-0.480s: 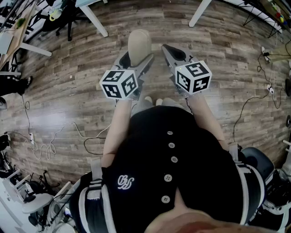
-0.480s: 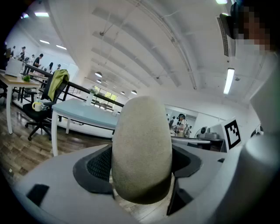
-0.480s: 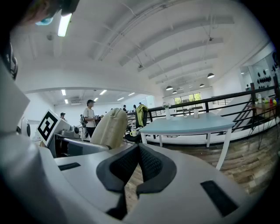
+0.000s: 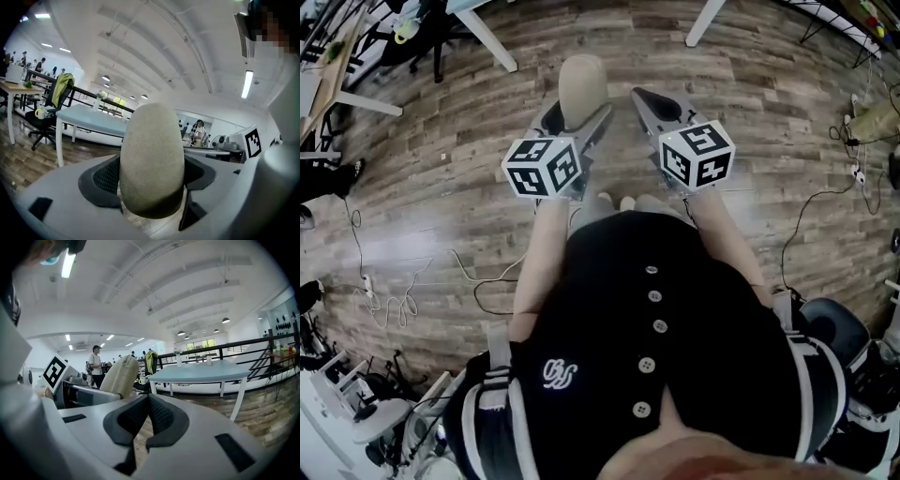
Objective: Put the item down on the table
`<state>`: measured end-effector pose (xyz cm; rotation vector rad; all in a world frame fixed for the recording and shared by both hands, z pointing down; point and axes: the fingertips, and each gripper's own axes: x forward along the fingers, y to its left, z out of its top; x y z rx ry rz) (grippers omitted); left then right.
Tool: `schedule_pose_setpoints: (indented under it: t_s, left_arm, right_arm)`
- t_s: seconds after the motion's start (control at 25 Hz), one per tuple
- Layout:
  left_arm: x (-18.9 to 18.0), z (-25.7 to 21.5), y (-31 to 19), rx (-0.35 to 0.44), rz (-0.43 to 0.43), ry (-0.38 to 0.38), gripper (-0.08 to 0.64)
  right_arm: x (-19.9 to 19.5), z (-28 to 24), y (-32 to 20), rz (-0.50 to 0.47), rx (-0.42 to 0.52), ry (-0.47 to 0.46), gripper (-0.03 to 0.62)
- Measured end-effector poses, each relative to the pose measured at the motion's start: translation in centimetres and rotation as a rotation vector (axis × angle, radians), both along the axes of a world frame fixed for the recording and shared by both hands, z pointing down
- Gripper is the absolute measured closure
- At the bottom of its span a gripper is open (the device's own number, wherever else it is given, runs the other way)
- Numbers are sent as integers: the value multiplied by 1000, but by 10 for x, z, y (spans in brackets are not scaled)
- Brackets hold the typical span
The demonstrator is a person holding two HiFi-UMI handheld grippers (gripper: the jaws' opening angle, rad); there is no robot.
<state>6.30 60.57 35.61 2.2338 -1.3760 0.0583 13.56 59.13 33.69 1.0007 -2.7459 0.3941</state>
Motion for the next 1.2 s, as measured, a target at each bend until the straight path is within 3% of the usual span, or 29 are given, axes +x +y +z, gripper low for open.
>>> schedule_pose_setpoints:
  t_s: [0.28, 0.72, 1.2]
  left_arm:
    - [5, 4, -4, 6, -24, -11, 172]
    - [20, 18, -17, -9, -22, -8, 172]
    - [-19, 27, -125, -6, -12, 8, 172]
  right_arm:
    - [15, -1, -4, 16, 23, -35, 581]
    - [27, 25, -15, -17, -40, -30, 581]
    - [3, 39, -122, 48, -56, -25, 581]
